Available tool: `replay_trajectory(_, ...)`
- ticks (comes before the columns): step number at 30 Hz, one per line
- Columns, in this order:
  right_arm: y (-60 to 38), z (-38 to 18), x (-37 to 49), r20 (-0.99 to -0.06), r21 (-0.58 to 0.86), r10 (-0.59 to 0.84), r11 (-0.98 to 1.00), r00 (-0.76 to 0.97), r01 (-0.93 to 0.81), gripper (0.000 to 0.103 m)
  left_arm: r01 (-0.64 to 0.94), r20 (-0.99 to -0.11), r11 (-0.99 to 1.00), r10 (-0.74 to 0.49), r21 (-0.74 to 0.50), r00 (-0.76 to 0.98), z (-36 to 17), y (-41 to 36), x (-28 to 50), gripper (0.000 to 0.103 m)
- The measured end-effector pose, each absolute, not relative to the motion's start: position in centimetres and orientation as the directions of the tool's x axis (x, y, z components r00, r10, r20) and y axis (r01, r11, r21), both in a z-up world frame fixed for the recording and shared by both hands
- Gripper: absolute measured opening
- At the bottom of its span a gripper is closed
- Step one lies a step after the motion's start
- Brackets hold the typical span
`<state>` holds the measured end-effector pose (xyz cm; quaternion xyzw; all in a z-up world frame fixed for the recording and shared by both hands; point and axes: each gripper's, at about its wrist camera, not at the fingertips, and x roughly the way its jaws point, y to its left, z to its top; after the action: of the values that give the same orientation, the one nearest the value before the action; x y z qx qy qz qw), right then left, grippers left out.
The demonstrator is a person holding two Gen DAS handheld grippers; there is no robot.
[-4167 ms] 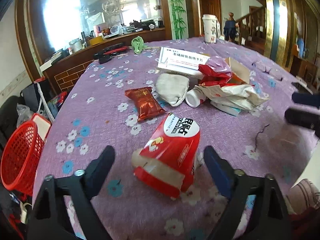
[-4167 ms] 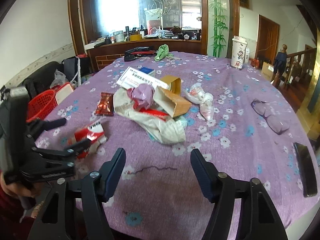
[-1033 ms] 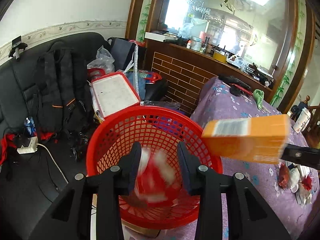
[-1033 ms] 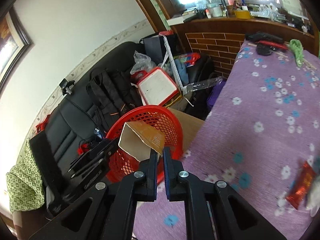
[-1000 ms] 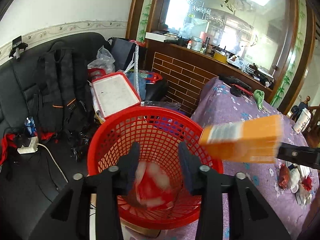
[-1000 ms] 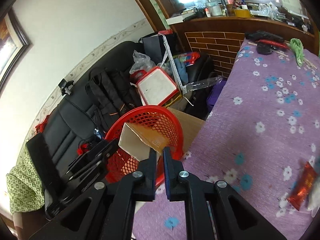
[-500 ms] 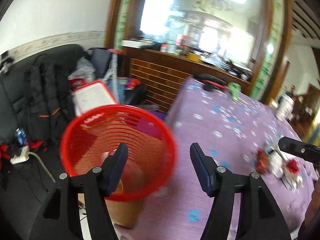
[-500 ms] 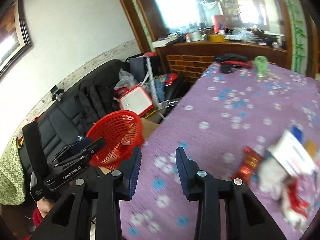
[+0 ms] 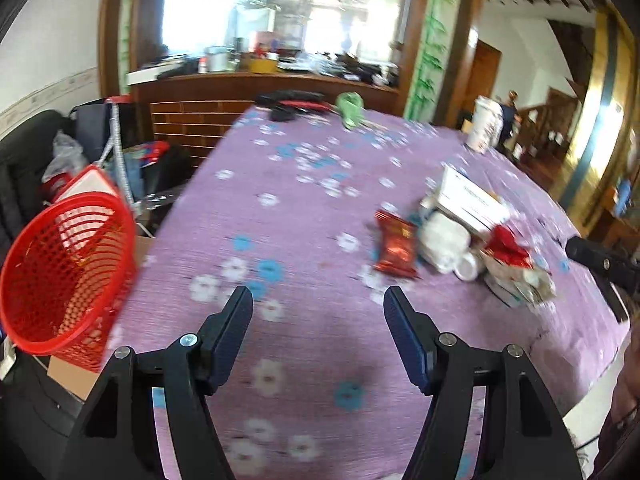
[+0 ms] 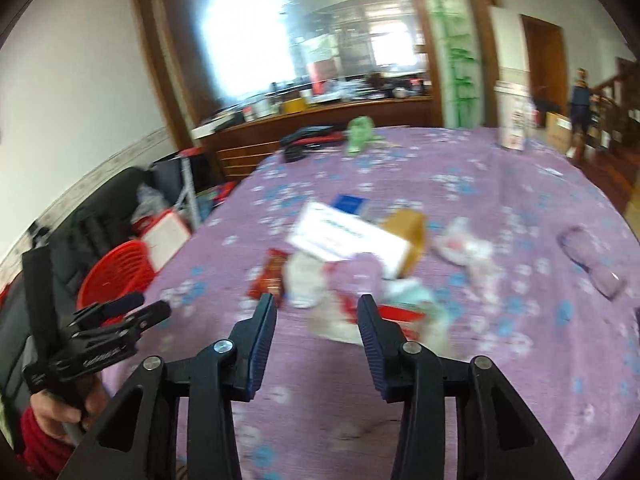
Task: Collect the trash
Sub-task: 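Return both tools to the table over the remaining trash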
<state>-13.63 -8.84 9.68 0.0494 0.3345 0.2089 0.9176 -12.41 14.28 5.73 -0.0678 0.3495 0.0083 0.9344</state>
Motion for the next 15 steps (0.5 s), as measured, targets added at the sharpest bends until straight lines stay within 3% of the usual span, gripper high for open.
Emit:
replay_trajectory(13, -8.4, 6.0, -7.3, -0.656, 0.300, 0.416, 0.910, 0.630, -0.288, 0.052, -0.019, -0.692, 0.995, -0.057, -0.102, 0.720, 4.9, 11.7, -11.6, 0.069)
replay_trajectory(15, -8.5, 5.3, -6.8, -0.660, 0.320, 0.428, 0.904, 0.617, -0.285, 0.045, -0.019, -0.695, 0.995, -0.057, -0.102, 0.716, 4.9, 11.7, -11.3, 0.069)
